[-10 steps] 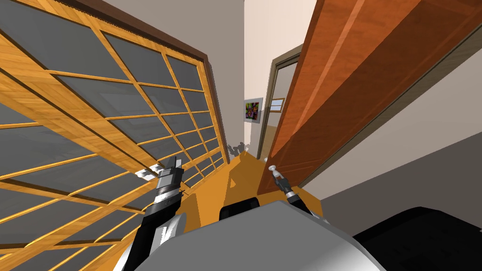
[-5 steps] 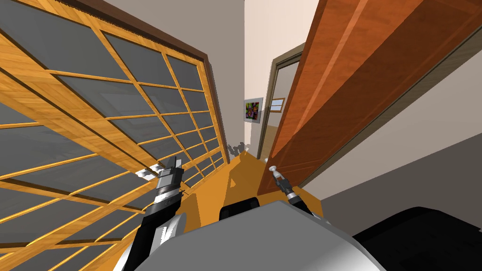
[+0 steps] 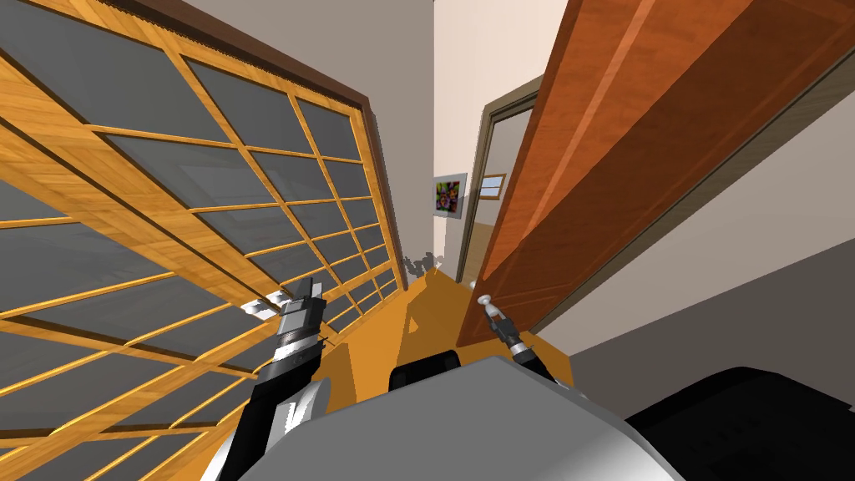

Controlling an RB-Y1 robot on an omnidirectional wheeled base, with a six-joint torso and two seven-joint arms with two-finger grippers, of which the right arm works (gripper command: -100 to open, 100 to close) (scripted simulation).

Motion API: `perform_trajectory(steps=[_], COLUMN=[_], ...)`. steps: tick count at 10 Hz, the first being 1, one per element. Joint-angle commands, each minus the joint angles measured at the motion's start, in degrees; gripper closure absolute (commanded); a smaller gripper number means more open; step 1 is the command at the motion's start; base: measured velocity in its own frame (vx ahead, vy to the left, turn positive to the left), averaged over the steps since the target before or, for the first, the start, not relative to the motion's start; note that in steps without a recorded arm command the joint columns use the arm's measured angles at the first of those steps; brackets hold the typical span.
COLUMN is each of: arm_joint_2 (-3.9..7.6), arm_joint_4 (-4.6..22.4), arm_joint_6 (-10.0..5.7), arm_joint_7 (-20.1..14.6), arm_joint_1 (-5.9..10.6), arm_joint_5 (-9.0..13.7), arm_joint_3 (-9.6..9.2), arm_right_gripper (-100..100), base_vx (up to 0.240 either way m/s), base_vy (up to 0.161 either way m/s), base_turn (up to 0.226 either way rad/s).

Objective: Pull the door open

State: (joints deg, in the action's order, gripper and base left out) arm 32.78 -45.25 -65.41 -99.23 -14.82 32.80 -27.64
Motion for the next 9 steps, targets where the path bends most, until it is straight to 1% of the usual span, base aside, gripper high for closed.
perform_trajectory(steps=[1, 3, 9], arm_joint_2=[0.28, 0.63, 0.63], arm_joint_4=[0.6, 1.9, 1.9], arm_joint_6=[-2.23, -5.16, -5.16], arm_joint_7=[-0.6, -1.4, -1.4], arm_joint_1=[-1.21, -2.46, -2.46], arm_joint_5=[-0.5, -1.1, -1.1], arm_joint_3=[-0.73, -1.63, -1.63], arm_right_gripper=[100, 100, 100], base_vx=[0.000, 0.000, 0.000], base_vy=[0.000, 0.002, 0.000], base_turn=[0.000, 0.007, 0.000])
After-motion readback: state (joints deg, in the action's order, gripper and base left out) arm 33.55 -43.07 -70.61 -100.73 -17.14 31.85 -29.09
